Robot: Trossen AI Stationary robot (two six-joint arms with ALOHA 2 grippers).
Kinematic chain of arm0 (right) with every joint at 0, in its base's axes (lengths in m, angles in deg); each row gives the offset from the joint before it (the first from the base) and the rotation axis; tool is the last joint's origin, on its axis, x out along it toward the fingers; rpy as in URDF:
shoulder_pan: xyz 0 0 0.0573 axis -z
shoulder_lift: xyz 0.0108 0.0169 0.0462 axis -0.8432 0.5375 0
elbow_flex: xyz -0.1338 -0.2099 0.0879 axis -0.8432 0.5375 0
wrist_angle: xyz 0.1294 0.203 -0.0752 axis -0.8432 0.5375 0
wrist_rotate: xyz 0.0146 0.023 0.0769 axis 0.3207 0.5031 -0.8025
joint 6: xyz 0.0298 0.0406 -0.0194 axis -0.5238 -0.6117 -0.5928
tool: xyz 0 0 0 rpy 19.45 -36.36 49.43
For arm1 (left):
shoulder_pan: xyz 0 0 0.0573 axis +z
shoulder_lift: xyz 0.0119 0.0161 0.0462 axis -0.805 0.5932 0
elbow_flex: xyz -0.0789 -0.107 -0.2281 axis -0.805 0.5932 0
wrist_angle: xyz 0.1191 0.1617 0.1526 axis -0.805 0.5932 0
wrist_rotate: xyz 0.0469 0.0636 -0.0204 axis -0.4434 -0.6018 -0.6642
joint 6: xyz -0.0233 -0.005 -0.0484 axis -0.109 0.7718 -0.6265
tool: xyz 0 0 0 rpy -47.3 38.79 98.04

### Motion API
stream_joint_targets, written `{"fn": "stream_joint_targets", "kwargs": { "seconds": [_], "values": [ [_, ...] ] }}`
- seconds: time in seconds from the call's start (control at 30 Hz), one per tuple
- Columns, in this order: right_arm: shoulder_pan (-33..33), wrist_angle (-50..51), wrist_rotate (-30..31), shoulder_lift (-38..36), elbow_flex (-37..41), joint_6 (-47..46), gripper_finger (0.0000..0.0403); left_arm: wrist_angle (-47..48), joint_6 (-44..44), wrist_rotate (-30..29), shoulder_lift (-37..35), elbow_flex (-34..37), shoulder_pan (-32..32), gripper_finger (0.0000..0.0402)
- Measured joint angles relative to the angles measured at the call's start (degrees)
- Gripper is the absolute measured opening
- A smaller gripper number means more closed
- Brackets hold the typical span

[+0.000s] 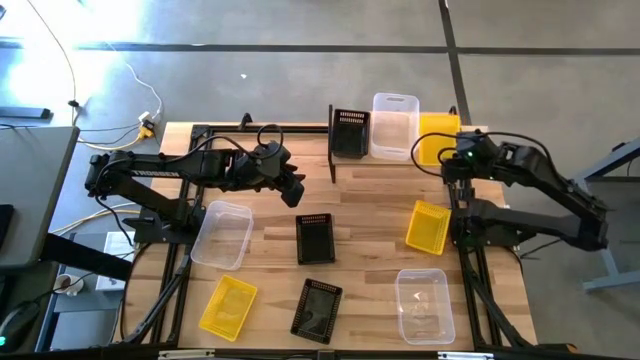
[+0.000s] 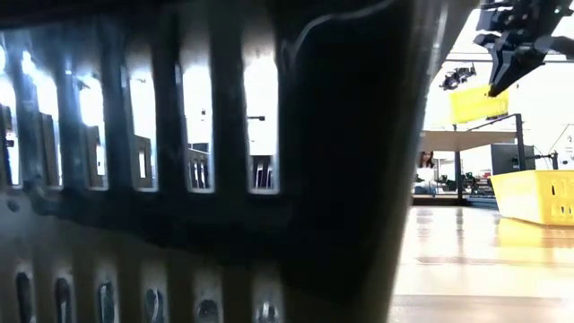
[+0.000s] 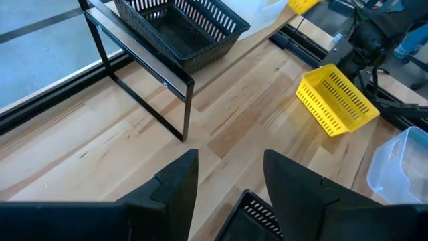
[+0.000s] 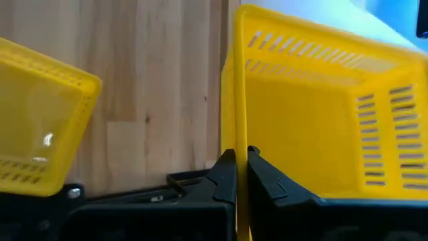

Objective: Stack baskets on shelf by color
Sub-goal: Put the top left yellow bin on the shelf

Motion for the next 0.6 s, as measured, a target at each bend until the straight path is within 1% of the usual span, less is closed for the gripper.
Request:
{"fn": "stream_joint_targets", "kwargs": {
  "seconds": [0.2,0.43,0.6],
  "values": [
    [4.13,-2.34,-1.60,0.06,1.92,4.19,0.0000,-0.02,-0.61,0.00,0.00,0.00,0.00,0.0161],
    [8.21,-3.62,-3.63,0.16,1.92,5.19,0.0000,-0.02,-1.38,-0.17,0.00,0.00,0.00,0.0161],
    [9.19,-4.06,-3.51,1.42,1.92,4.99,0.0000,-0.04,-1.10,-0.68,0.00,0.00,0.00,0.0161]
  ]
}}
